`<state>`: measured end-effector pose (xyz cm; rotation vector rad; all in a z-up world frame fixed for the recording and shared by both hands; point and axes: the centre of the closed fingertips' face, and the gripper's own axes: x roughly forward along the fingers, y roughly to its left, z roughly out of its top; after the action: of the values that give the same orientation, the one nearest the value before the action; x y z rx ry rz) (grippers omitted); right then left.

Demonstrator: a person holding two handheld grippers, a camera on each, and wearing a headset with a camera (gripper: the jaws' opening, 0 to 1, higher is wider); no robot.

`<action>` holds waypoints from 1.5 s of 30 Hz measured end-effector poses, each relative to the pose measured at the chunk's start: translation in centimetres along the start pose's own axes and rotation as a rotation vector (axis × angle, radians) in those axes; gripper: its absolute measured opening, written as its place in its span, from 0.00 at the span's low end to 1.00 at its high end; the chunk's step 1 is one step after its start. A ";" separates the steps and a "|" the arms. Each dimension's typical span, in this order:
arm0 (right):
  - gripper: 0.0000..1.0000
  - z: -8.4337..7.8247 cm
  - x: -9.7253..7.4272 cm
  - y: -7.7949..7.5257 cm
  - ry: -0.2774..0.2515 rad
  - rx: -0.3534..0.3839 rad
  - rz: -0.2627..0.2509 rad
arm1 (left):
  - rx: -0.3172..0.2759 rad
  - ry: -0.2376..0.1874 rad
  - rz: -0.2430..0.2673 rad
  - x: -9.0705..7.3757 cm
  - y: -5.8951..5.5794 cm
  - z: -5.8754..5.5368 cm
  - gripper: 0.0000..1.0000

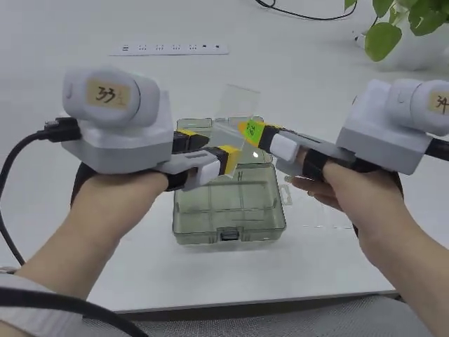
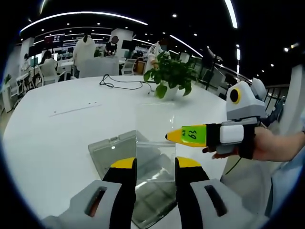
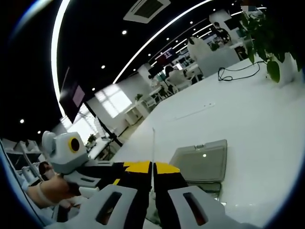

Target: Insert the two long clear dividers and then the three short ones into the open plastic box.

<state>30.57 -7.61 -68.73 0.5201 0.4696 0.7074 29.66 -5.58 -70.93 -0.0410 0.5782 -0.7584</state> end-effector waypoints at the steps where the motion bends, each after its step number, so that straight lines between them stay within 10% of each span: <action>1: 0.03 0.0 0.0 0.0 0.001 -0.002 -0.003 | -0.001 0.000 -0.001 0.0 0.0 0.0 0.30; 15: 0.02 -0.3 0.1 0.3 0.019 -0.007 -0.010 | 0.032 -0.009 -0.009 0.0 -0.1 -0.2 0.33; 29: 0.02 -0.7 -0.2 -0.1 0.039 0.019 -0.025 | 0.121 -0.004 0.005 0.3 0.0 -0.8 1.00; 45: 0.02 -1.0 -1.5 -0.7 0.135 0.031 -0.104 | 0.194 0.034 0.001 -3.2 1.6 -2.0 0.99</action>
<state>29.31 -8.85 -69.53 0.4750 0.6305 0.6381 27.80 -1.95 -71.42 0.1507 0.5343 -0.8127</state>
